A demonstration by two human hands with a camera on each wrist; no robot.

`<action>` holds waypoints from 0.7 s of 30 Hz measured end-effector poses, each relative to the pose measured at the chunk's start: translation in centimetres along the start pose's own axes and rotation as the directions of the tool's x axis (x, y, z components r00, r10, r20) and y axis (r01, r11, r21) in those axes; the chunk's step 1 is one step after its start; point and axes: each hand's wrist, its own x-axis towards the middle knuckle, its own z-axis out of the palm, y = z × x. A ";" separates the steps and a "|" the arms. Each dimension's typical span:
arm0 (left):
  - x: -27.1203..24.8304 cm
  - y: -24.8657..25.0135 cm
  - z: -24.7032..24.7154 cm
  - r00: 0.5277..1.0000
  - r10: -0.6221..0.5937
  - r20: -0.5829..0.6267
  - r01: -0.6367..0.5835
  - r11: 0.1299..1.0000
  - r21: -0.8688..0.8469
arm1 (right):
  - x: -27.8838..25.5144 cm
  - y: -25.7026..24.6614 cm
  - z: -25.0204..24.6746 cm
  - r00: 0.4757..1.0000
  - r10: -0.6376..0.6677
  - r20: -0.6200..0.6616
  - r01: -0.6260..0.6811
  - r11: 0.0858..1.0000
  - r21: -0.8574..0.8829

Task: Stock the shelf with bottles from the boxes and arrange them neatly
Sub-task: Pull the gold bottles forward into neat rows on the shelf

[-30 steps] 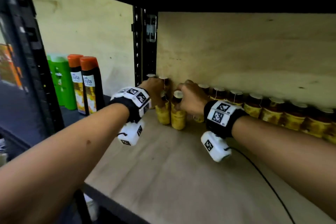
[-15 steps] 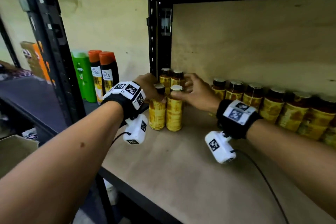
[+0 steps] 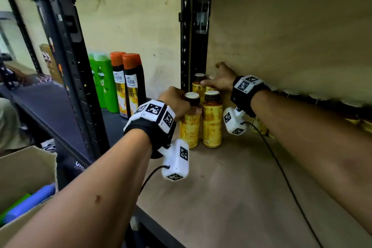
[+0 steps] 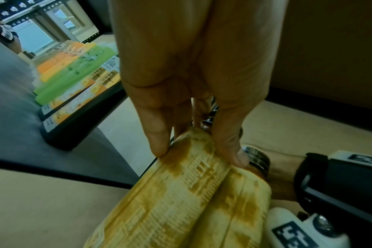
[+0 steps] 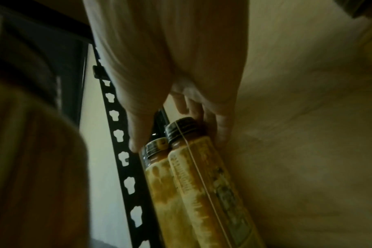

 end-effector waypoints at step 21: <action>-1.2 0.3 0.4 0.999 -0.048 -0.017 0.046 0.994 -0.099 | -3.5 1.3 -4.7 0.994 -0.105 -0.016 0.092 0.922 -0.377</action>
